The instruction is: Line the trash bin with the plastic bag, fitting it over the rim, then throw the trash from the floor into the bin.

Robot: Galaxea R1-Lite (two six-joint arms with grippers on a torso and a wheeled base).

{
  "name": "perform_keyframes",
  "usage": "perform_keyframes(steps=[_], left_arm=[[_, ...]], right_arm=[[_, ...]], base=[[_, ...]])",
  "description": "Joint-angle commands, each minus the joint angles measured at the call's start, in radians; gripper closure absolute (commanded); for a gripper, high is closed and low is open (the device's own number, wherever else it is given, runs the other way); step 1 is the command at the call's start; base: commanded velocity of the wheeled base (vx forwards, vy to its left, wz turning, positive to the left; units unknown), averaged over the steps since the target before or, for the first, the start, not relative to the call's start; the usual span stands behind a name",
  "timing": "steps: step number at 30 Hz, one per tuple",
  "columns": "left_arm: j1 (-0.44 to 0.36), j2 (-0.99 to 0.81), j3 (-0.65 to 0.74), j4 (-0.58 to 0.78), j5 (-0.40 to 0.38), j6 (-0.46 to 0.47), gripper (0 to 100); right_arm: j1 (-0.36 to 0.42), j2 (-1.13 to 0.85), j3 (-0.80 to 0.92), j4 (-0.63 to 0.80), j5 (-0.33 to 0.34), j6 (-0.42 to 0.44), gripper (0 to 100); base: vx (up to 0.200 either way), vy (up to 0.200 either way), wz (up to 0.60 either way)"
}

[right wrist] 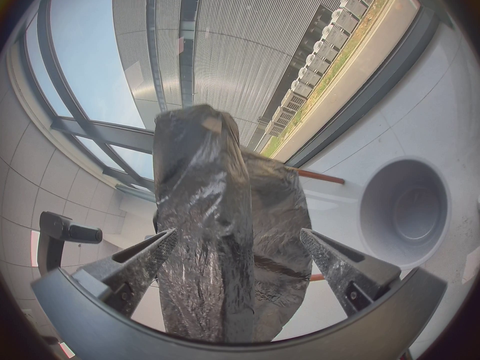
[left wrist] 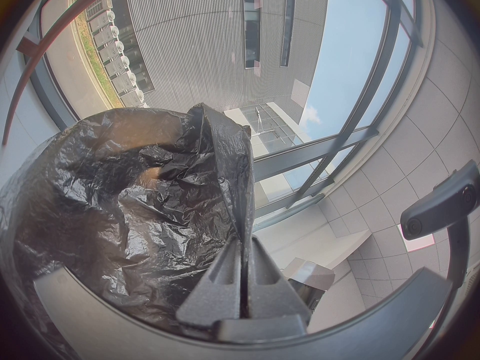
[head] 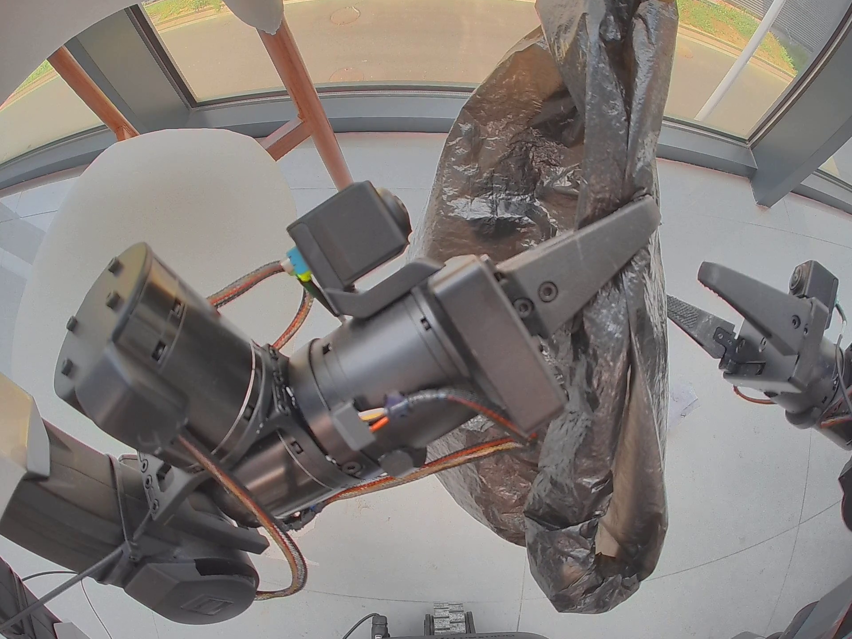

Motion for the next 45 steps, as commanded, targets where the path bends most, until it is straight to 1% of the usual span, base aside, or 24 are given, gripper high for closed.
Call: perform_keyframes(steps=[1, 4, 7, 18, 20, 26, 28, 39, 43, 44, 45], left_arm=[[-0.011, 0.002, -0.001, -0.003, 0.0, -0.002, 100], [-0.009, 0.002, -0.002, -0.003, 0.0, 0.0, 100], [-0.009, 0.002, -0.002, -0.003, 0.002, 0.0, 100], [-0.003, 0.034, 0.002, -0.006, 0.002, 0.0, 100], [-0.001, 0.041, 0.001, -0.006, 0.002, 0.001, 100], [0.0, 0.068, -0.007, -0.023, 0.002, 0.001, 100], [0.0, 0.068, -0.009, -0.024, 0.002, 0.0, 100], [0.002, 0.067, -0.015, -0.024, 0.002, 0.003, 100], [0.035, 0.07, -0.013, -0.026, -0.001, 0.004, 100], [0.037, 0.071, -0.015, -0.026, -0.001, 0.004, 100], [0.037, 0.073, -0.015, -0.027, -0.001, 0.003, 100]], right_arm=[[0.052, 0.122, 0.042, -0.085, -0.004, 0.003, 0], [0.085, 0.15, 0.058, -0.17, -0.006, 0.025, 0], [0.118, 0.145, 0.065, -0.173, -0.006, 0.038, 0], [0.121, 0.084, 0.048, -0.174, -0.007, 0.049, 0], [0.125, 0.07, 0.043, -0.174, -0.007, 0.069, 0], [0.144, 0.001, 0.017, -0.173, -0.007, 0.23, 0], [0.144, -0.01, 0.014, -0.173, -0.007, 0.252, 0], [0.117, -0.007, 0.009, -0.173, -0.009, 0.25, 0], [0.115, -0.007, 0.016, -0.173, -0.015, 0.247, 0], [0.115, -0.003, 0.014, -0.173, -0.016, 0.247, 100], [0.115, -0.002, 0.014, -0.173, -0.015, 0.245, 100]], base=[[0.0, 0.0, 0.0], [0.0, 0.0, 0.0], [0.0, 0.0, 0.0], [0.0, 0.0, 0.0], [0.0, 0.0, 0.0], [0.0, 0.0, 0.0], [0.0, 0.0, 0.0], [0.0, 0.0, 0.0], [0.0, 0.0, 0.0], [0.0, 0.0, 0.0], [0.0, 0.0, 0.0]])
